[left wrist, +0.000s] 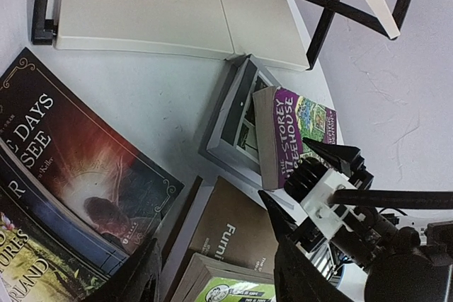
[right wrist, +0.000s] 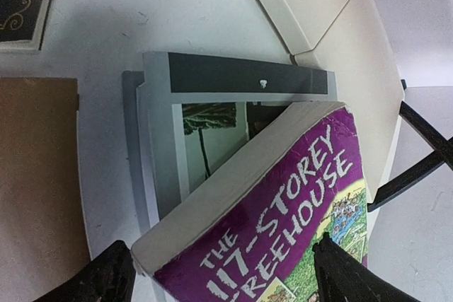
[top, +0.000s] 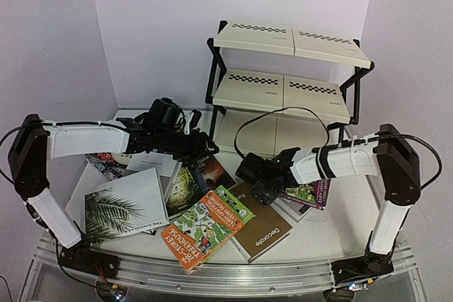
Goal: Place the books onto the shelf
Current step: Pick up the book from the book pile.
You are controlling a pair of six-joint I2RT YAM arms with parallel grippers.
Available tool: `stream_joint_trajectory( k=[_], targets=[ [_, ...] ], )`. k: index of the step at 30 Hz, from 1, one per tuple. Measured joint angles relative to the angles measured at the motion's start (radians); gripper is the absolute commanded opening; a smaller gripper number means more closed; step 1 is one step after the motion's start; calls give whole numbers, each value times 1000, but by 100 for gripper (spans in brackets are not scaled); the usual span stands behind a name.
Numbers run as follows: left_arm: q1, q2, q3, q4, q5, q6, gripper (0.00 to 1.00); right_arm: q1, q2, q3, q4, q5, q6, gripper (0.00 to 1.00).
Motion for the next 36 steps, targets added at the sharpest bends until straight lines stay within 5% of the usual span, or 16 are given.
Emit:
stream_joint_trajectory(
  k=[5,13,15,28,36],
  targets=[
    [0,-7,-2,0,-10,0,56,0,51,17,-3,33,-15,77],
    [0,-8,-2,0,-14,-1,56,13,86,35,-5,72,-55,8],
    [0,-9,-2,0,-14,-1,56,27,75,35,-13,106,-77,0],
    [0,-9,-2,0,-11,-2,57,60,-178,35,-30,4,-100,0],
    [0,-9,-2,0,0,-4,57,64,-137,38,-39,-49,-101,2]
  ],
)
